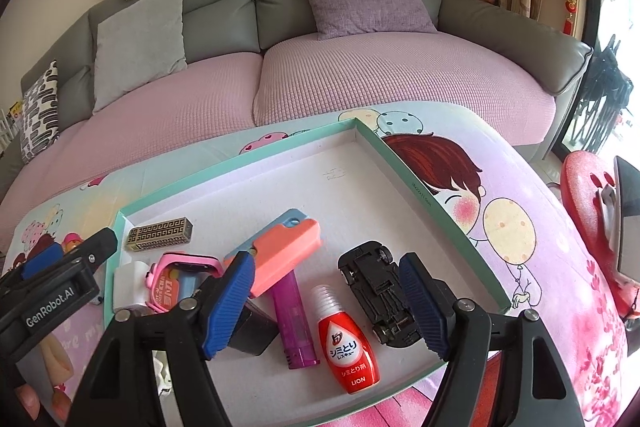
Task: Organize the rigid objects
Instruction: 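Withdraw both open tools from the tray toward the toy dog and white ring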
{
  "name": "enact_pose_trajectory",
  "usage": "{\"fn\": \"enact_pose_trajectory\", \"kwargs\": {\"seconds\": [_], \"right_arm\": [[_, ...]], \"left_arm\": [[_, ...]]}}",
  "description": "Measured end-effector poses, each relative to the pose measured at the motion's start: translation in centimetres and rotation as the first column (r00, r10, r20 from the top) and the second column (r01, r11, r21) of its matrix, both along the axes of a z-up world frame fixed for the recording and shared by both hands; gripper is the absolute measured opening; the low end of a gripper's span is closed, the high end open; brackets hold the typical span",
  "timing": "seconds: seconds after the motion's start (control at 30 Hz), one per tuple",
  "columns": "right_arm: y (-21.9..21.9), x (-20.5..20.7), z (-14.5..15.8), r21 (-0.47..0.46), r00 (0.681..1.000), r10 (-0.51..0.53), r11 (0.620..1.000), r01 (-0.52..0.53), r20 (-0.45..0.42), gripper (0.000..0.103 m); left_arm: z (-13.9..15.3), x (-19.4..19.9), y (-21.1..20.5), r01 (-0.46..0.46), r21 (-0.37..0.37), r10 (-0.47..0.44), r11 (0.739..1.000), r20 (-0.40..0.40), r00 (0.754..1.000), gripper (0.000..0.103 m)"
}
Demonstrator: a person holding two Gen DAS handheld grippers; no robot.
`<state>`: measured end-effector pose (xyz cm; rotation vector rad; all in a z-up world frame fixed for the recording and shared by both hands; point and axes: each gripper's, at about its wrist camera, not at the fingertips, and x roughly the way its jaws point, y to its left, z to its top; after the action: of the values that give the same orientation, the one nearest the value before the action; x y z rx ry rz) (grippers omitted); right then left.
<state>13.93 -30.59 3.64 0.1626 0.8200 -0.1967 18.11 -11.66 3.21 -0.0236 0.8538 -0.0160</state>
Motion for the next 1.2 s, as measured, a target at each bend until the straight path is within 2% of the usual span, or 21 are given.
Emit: {"fn": "enact_pose_trajectory", "kwargs": {"seconds": [0.17,0.23,0.37,0.43,0.47,0.5,0.73,0.97,1.2], "right_arm": [[-0.3,0.0,-0.2,0.011,1.000,0.001,1.000,-0.001,-0.004,0.078],[-0.2,0.0,-0.2,0.007,1.000,0.009,1.000,-0.009,-0.004,0.088],[0.1,0.0,-0.1,-0.007,1.000,0.030,1.000,-0.030,0.001,0.094],[0.3,0.0,0.0,-0.013,0.999,0.034,0.999,-0.034,0.011,0.103],[0.3,-0.1,0.0,-0.016,0.999,0.037,0.999,-0.037,0.017,0.103],[0.3,-0.1,0.1,-0.016,0.999,0.039,0.999,-0.038,0.021,0.103],[0.2,-0.1,-0.1,-0.014,0.999,0.043,0.999,-0.043,0.018,0.103],[0.7,0.0,-0.1,-0.016,0.998,0.059,0.998,-0.059,0.019,0.103],[1.9,-0.2,1.2,0.014,0.994,0.082,0.996,-0.084,0.073,0.103]], "left_arm": [[-0.1,-0.1,0.2,-0.017,0.005,0.017,1.000,-0.004,1.000,0.089],[-0.1,-0.1,0.2,-0.023,0.007,0.023,1.000,-0.004,1.000,0.089],[-0.3,-0.1,0.4,-0.040,0.017,0.040,0.999,-0.010,0.999,0.089],[-0.3,-0.2,0.7,-0.055,0.016,0.055,0.998,-0.002,0.998,0.089],[-0.3,-0.2,0.9,-0.066,0.014,0.066,0.998,0.006,0.998,0.094],[-0.3,-0.3,1.0,-0.078,0.015,0.077,0.997,0.013,0.997,0.103],[-0.2,-0.3,2.0,-0.126,0.009,0.125,0.992,0.030,0.992,0.103],[-0.3,-0.2,2.3,-0.123,0.007,0.123,0.992,0.021,0.992,0.103],[0.4,-0.6,3.7,-0.149,-0.001,0.149,0.989,0.031,0.988,0.103]]}}
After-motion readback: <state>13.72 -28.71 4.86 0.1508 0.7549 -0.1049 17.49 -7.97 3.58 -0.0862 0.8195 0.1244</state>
